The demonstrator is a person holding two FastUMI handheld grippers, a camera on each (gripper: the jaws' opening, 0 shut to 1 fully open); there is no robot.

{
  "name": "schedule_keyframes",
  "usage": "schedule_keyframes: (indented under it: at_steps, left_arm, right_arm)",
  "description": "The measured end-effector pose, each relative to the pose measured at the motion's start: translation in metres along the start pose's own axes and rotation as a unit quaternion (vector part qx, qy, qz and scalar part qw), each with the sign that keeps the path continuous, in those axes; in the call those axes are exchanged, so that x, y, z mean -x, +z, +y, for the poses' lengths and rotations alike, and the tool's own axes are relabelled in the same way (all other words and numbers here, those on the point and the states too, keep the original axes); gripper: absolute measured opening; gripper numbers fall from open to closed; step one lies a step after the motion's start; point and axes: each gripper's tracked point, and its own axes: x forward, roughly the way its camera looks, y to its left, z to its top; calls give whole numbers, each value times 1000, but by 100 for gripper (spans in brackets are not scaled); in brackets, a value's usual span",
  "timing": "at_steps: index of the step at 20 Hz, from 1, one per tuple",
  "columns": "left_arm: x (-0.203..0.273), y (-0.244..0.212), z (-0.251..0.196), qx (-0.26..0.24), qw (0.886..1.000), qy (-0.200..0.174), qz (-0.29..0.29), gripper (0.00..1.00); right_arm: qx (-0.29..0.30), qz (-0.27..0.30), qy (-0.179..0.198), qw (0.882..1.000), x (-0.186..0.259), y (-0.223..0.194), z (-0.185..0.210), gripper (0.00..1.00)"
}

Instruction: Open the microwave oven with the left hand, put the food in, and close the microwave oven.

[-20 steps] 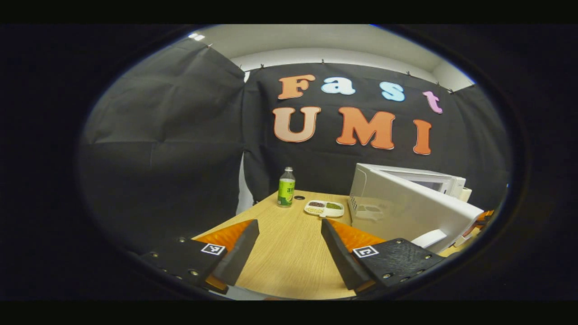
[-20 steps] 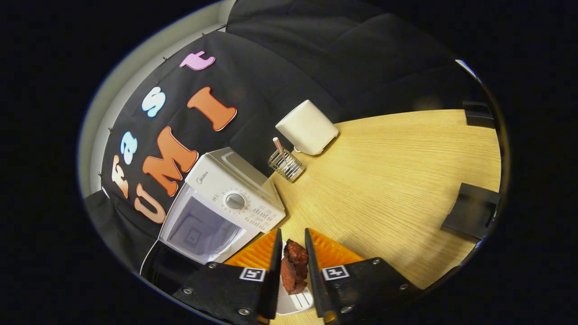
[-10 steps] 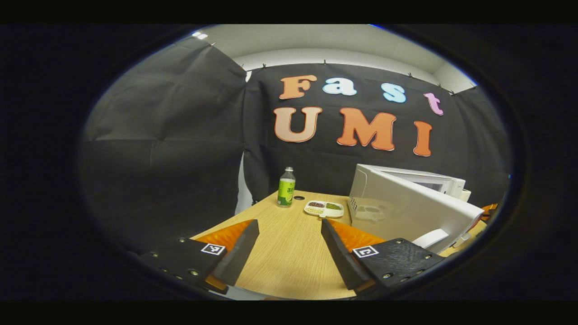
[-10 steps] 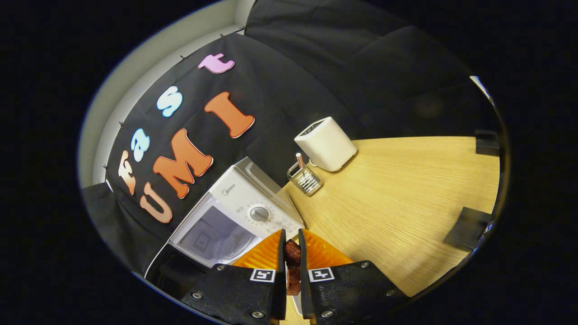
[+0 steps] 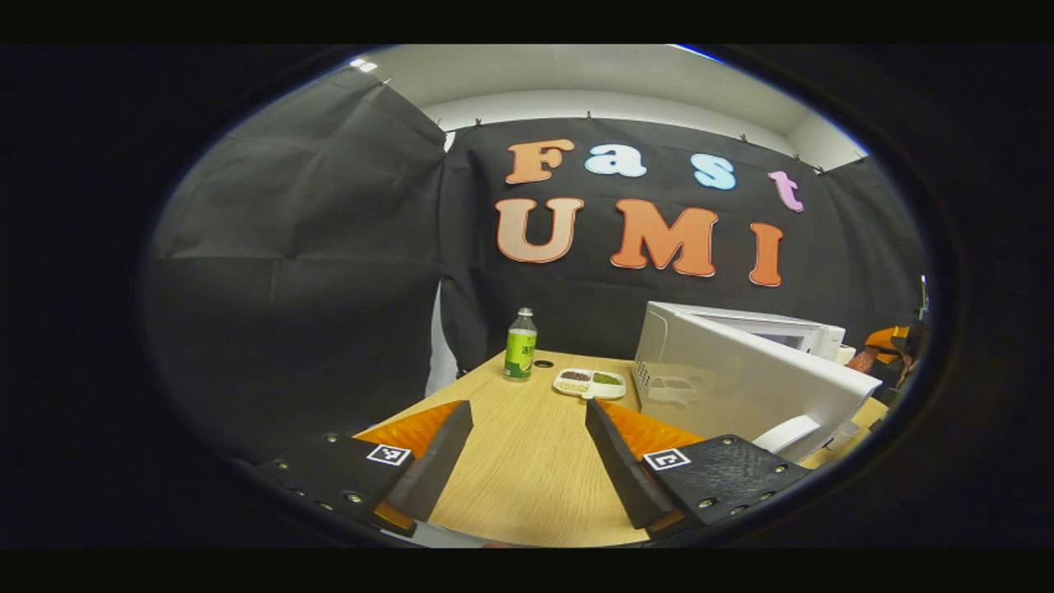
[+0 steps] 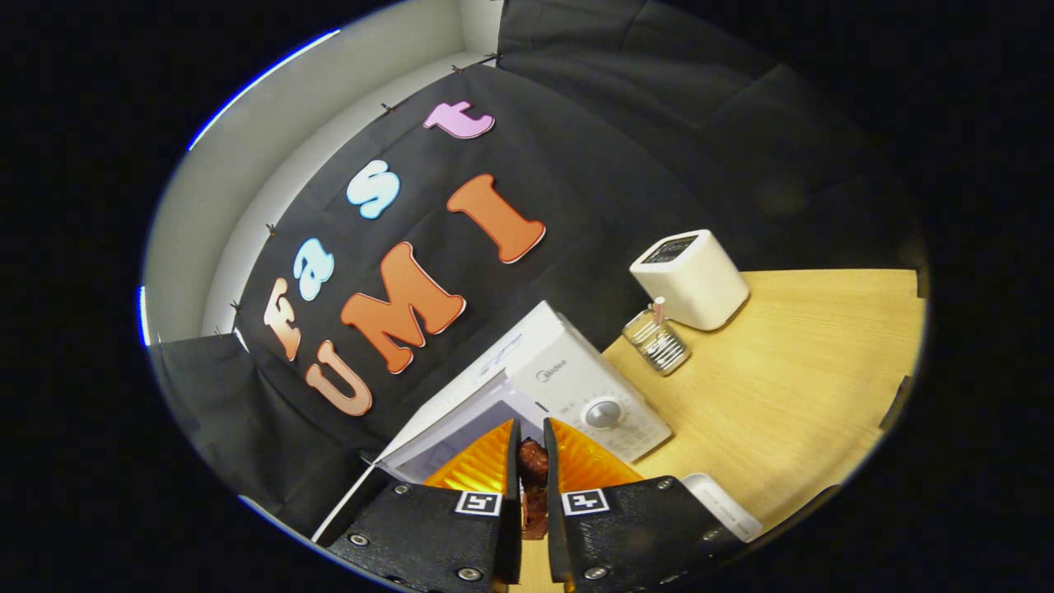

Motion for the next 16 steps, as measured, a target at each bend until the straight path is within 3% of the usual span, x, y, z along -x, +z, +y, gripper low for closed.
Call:
schedule_keyframes:
  at_steps: [3, 8, 16]
  left_arm:
    - [-4, -4, -3, 1, 1000, -10, 5, 86]
    - [-14, -7, -11, 10, 1000, -28, 6, 86]
    - [-25, 2, 6, -3, 1000, -23, -8, 87]
  right_arm:
    - [-27, 2, 31, 999, -17, -17, 37, 12]
    - [-60, 0, 50, 997, -54, -58, 77, 12]
    - [-90, -25, 9, 996, -131, -129, 68, 12]
